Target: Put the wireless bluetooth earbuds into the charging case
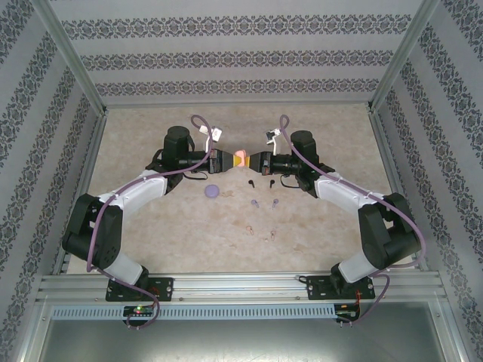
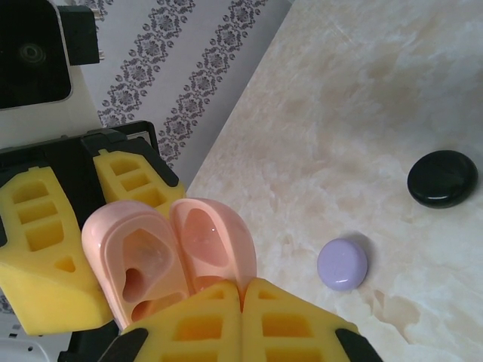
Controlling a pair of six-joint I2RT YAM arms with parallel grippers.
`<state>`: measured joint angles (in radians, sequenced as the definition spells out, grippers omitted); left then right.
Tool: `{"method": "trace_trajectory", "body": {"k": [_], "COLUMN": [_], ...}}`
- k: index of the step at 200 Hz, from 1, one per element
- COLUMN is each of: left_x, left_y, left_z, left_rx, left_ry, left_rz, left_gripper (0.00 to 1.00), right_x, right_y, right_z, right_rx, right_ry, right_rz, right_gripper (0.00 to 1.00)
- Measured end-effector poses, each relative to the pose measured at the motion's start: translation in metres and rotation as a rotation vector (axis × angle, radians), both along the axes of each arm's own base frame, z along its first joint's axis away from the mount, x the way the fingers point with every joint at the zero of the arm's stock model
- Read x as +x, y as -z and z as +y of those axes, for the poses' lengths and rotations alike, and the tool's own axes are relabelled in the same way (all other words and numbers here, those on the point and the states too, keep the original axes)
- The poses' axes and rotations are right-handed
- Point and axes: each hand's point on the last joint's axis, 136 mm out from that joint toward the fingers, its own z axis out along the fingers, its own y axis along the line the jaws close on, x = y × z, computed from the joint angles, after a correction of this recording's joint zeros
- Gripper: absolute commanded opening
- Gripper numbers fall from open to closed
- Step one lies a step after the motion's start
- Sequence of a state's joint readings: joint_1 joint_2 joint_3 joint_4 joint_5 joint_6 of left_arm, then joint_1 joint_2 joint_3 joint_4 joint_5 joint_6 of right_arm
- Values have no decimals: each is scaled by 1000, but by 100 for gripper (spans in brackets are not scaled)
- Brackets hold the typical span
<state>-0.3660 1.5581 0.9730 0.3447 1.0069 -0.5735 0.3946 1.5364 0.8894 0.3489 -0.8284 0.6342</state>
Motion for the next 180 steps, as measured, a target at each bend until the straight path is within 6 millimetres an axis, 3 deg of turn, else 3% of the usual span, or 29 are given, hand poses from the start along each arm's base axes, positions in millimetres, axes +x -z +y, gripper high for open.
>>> {"method": "trace_trajectory", "body": {"k": [31, 61, 108, 136, 180], "left_x": [2, 11, 15, 15, 23], "left_y": [1, 4, 3, -22, -56], "left_z": [-1, 2, 14, 29, 45], "left_rx": [6, 24, 99, 149, 277], "left_ry": [-15, -69, -144, -166, -132], "left_rz": [-1, -7, -41, -119, -232], "left_gripper": [44, 63, 81, 88, 88], "right_x": [1, 3, 11, 19, 29], "right_y": [0, 2, -2, -4, -15], "right_z": [0, -1, -7, -15, -24], "right_rx": [-2, -18, -66, -128, -271], "right_ry": [4, 17, 37, 59, 60], "right_rz": [2, 16, 11, -15, -125], "right_gripper": [0, 0, 0, 0, 0]}}
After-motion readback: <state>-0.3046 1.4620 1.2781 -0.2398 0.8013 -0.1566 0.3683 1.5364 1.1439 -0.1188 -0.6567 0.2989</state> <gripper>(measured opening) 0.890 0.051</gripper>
